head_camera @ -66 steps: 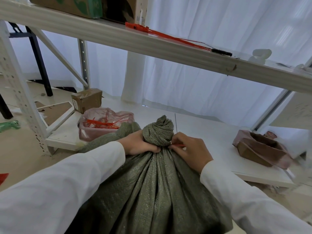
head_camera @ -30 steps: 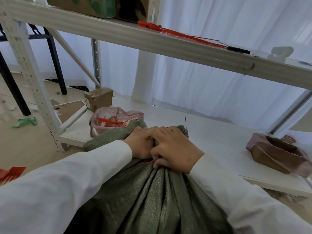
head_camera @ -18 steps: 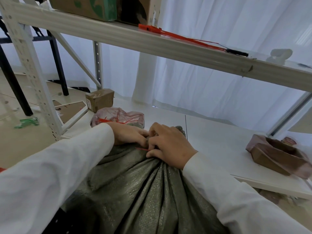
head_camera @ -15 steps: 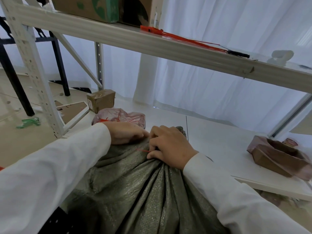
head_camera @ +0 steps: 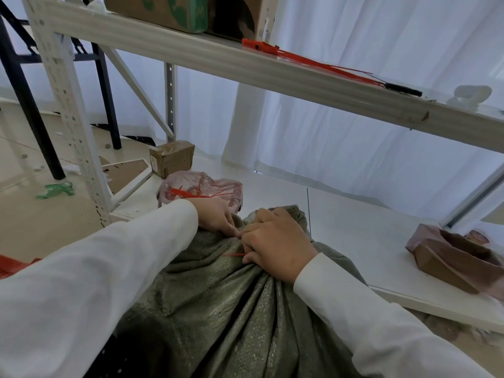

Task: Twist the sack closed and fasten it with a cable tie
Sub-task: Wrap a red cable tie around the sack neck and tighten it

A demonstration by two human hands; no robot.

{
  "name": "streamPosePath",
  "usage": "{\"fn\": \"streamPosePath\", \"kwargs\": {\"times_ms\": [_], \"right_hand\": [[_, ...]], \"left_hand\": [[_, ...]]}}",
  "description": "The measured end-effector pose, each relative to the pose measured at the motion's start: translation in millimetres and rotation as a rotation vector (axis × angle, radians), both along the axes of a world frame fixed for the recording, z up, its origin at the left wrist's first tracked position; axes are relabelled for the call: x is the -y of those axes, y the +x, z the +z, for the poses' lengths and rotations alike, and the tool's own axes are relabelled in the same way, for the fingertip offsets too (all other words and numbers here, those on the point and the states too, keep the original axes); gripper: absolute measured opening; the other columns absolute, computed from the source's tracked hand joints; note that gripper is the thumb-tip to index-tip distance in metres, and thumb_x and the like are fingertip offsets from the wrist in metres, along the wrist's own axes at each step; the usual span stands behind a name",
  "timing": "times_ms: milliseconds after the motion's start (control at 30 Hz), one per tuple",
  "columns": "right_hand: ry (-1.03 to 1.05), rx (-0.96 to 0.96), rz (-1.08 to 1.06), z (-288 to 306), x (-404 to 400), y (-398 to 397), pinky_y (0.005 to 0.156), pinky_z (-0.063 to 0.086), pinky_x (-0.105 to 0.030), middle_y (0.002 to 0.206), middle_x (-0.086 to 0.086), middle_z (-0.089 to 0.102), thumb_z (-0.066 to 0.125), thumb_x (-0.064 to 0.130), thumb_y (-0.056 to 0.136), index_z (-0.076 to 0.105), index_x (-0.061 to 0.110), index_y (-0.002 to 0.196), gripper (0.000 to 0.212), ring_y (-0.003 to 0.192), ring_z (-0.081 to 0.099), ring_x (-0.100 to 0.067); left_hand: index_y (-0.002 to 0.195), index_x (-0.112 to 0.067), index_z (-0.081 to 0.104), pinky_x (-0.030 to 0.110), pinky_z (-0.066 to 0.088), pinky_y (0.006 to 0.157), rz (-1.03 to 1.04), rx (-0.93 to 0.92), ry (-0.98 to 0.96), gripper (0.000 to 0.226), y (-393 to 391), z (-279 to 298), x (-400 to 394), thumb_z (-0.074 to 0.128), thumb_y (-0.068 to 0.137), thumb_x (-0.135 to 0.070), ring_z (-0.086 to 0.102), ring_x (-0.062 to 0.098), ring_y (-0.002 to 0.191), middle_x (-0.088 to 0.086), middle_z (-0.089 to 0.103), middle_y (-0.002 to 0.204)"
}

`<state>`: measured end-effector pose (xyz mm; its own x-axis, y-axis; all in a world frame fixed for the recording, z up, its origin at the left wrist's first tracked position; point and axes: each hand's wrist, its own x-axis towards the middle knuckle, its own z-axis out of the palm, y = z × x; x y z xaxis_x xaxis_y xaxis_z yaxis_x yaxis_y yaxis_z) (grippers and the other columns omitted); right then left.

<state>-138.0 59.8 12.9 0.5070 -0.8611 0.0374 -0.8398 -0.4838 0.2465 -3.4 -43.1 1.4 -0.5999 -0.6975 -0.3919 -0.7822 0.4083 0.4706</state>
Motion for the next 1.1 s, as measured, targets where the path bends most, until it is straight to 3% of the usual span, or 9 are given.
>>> {"fn": "streamPosePath", "kwargs": {"times_ms": [100, 167, 300, 367, 467, 633, 767, 933, 1100], "right_hand": [[-0.042, -0.113, -0.006, -0.7, -1.3, 9.3, 0.076, 0.037, -0.033, 0.078, 0.008, 0.069, 0.073, 0.048, 0.066, 0.067, 0.024, 0.074, 0.025, 0.095, 0.055, -0.018], [0.007, -0.123, 0.012, -1.4, -1.2, 10.2, 0.084, 0.032, -0.037, 0.094, 0.002, 0.068, 0.064, 0.041, 0.079, 0.066, 0.022, 0.088, 0.021, 0.11, 0.045, -0.02], [0.041, -0.142, -0.022, -0.3, 0.4, 8.3, 0.088, 0.027, -0.037, 0.104, -0.001, 0.066, 0.058, 0.037, 0.085, 0.063, 0.021, 0.095, 0.02, 0.116, 0.039, -0.021], [0.06, -0.125, -0.021, 0.1, 0.6, 9.1, 0.088, 0.026, -0.037, 0.103, -0.001, 0.067, 0.057, 0.037, 0.085, 0.063, 0.021, 0.095, 0.019, 0.116, 0.039, -0.021], [0.083, -0.073, -0.055, 2.2, 4.1, 6.6, 0.091, 0.025, -0.037, 0.108, 0.001, 0.064, 0.059, 0.038, 0.084, 0.064, 0.022, 0.094, 0.019, 0.119, 0.037, -0.019], [0.091, -0.069, -0.09, -1.3, 6.5, 0.4, 0.093, 0.027, -0.041, 0.132, 0.011, 0.052, 0.058, 0.044, 0.082, 0.065, 0.026, 0.09, 0.02, 0.123, 0.035, -0.024], [0.071, -0.11, -0.097, -3.1, 8.8, 6.4, 0.091, 0.028, -0.039, 0.114, 0.002, 0.062, 0.059, 0.041, 0.083, 0.065, 0.023, 0.091, 0.02, 0.117, 0.039, -0.023], [0.051, -0.13, -0.013, -5.5, 10.0, 12.9, 0.089, 0.029, -0.036, 0.1, -0.004, 0.065, 0.06, 0.036, 0.084, 0.066, 0.023, 0.09, 0.016, 0.11, 0.046, -0.021], [0.16, 0.102, -0.087, 4.1, 16.7, -2.5, 0.087, 0.031, -0.034, 0.093, 0.0, 0.061, 0.061, 0.044, 0.08, 0.063, 0.023, 0.079, 0.021, 0.099, 0.049, -0.017]], "left_hand": [[0.111, -0.014, 0.069, 0.027, 0.031, 0.1, 0.079, -0.021, 0.103, 0.034, 2.1, 1.2, 1.1, 0.062, 0.086, -0.036, 0.049, 0.018, 0.116, 0.001, 0.059, 0.125], [0.109, -0.012, 0.069, 0.028, 0.036, 0.098, 0.171, -0.074, 0.197, 0.033, 5.3, 1.1, 1.7, 0.065, 0.084, -0.034, 0.052, 0.019, 0.104, 0.002, 0.061, 0.109], [0.075, -0.008, 0.063, 0.022, 0.039, 0.062, 0.393, -0.276, 0.466, 0.018, 8.3, -3.6, 4.1, 0.063, 0.087, -0.023, 0.044, 0.014, 0.061, 0.005, 0.05, 0.07], [0.079, -0.008, 0.066, 0.018, 0.04, 0.059, 0.349, -0.234, 0.297, 0.022, 7.4, -3.8, 2.0, 0.058, 0.09, -0.026, 0.044, 0.011, 0.06, 0.0, 0.049, 0.07], [0.1, -0.001, 0.067, 0.023, 0.036, 0.078, 0.144, -0.087, -0.152, 0.036, 0.5, -1.5, -5.4, 0.047, 0.095, -0.031, 0.048, 0.015, 0.083, 0.006, 0.062, 0.099], [0.097, -0.003, 0.061, 0.028, 0.034, 0.077, 0.1, -0.081, -0.277, 0.033, -3.3, 0.8, -8.9, 0.041, 0.098, -0.03, 0.047, 0.018, 0.083, 0.01, 0.058, 0.098], [0.079, -0.017, 0.053, 0.031, 0.04, 0.079, 0.145, -0.125, -0.362, 0.024, -3.9, 0.1, -11.3, 0.045, 0.095, -0.032, 0.049, 0.018, 0.079, -0.006, 0.049, 0.075], [0.103, -0.017, 0.058, 0.029, 0.044, 0.079, 0.244, -0.283, -0.517, 0.021, -6.0, 9.6, -17.4, 0.044, 0.096, -0.03, 0.056, 0.014, 0.082, -0.002, 0.063, 0.092], [0.085, -0.021, 0.052, 0.027, 0.038, 0.071, 0.163, -0.278, -0.543, 0.016, 1.3, 9.0, -24.4, 0.046, 0.095, -0.032, 0.047, 0.009, 0.07, -0.012, 0.049, 0.075]]}}
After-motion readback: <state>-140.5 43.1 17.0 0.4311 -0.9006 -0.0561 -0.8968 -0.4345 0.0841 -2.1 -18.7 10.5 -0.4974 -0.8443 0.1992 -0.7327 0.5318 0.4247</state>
